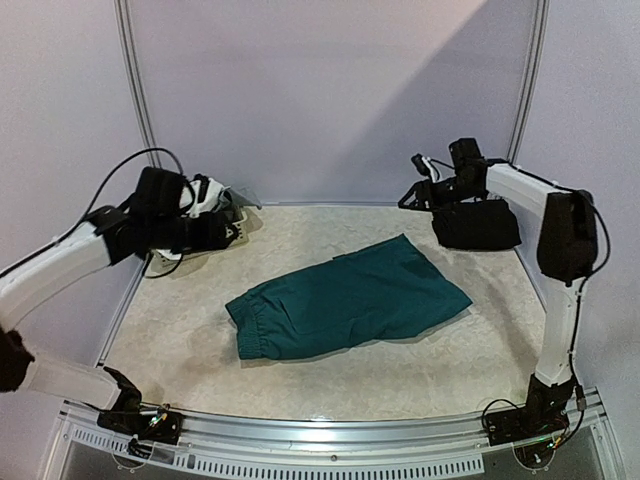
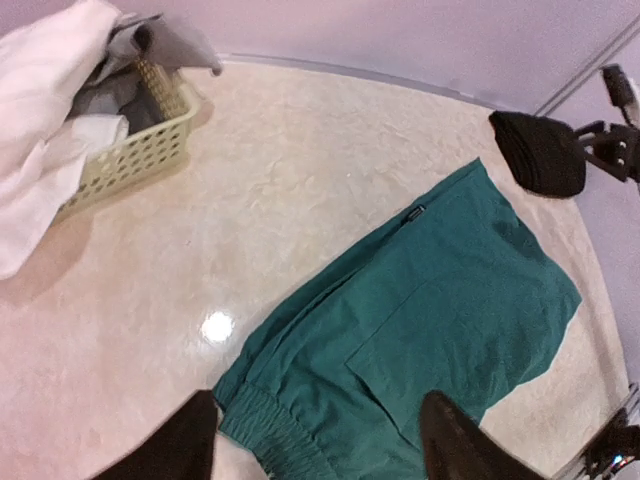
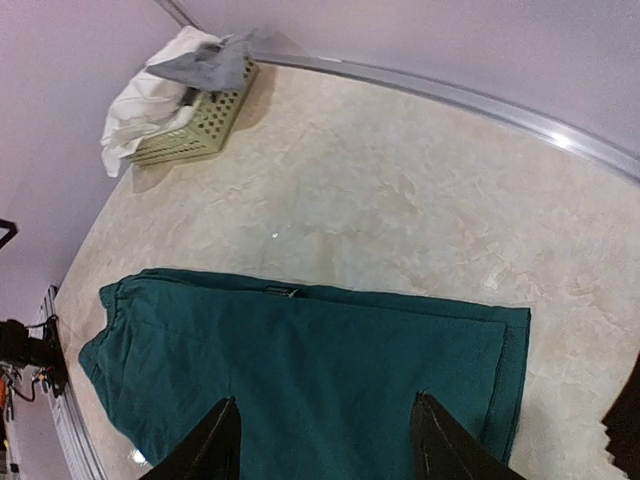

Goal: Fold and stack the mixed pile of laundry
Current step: Adjust the rectangle-folded shorts at the center of the board, then pick up the rectangle-folded shorts from the center of the board.

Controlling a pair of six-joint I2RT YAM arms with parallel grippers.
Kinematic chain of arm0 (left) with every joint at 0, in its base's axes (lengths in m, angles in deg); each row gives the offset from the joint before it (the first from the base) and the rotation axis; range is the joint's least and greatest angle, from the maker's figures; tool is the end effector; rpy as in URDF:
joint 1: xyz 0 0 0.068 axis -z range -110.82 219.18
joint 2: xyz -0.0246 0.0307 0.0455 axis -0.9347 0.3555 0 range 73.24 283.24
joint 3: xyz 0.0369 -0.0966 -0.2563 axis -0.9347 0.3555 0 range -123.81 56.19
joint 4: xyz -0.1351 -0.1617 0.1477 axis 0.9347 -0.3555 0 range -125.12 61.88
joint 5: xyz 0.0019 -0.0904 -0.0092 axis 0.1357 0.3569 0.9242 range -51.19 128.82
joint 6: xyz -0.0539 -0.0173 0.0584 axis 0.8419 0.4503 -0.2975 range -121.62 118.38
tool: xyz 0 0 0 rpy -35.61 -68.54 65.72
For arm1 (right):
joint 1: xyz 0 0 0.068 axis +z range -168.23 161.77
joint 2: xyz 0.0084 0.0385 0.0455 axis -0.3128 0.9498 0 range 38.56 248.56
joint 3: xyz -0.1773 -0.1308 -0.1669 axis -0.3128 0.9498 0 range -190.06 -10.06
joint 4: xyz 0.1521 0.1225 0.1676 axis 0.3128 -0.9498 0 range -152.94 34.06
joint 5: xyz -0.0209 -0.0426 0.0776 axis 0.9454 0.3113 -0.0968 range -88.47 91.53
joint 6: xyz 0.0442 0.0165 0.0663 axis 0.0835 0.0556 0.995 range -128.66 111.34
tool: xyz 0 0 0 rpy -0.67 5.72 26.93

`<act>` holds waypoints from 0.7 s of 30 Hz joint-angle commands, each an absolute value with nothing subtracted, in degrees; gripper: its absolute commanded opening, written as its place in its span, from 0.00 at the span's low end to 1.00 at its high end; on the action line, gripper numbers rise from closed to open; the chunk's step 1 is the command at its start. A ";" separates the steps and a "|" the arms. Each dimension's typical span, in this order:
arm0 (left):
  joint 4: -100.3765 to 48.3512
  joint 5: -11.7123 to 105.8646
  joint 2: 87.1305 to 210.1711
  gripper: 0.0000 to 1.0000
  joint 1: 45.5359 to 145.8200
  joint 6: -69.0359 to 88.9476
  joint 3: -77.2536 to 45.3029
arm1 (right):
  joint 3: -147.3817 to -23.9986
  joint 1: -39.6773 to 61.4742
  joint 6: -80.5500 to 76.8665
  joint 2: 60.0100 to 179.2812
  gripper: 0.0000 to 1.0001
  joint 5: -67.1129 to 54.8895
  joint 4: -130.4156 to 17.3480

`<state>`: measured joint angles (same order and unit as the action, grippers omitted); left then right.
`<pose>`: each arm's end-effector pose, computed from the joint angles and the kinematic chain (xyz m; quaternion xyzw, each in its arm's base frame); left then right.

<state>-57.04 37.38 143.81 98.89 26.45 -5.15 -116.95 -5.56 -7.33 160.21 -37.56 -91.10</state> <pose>0.2541 -0.1430 0.2974 0.0074 0.8993 -0.2014 0.3882 0.4697 0.1512 0.2397 -0.2015 0.8697 0.3513 0.2823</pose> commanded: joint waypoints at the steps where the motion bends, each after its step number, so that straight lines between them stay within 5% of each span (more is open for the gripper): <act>1: -54.36 28.37 128.64 0.90 98.15 43.66 13.82 | -108.41 -1.12 -16.07 147.33 0.59 -35.49 -92.20; 13: -60.26 38.85 112.76 0.89 97.77 52.64 30.20 | -109.37 28.58 -23.68 152.88 0.54 -39.33 -98.20; 21: -54.32 51.16 118.79 0.87 97.74 54.33 34.95 | -124.06 35.78 -16.24 167.40 0.51 -42.77 -94.70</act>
<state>-56.50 45.16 115.99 98.37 53.51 34.17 -117.45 35.27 -20.49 161.54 -40.43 -96.97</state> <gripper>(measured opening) 0.868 0.516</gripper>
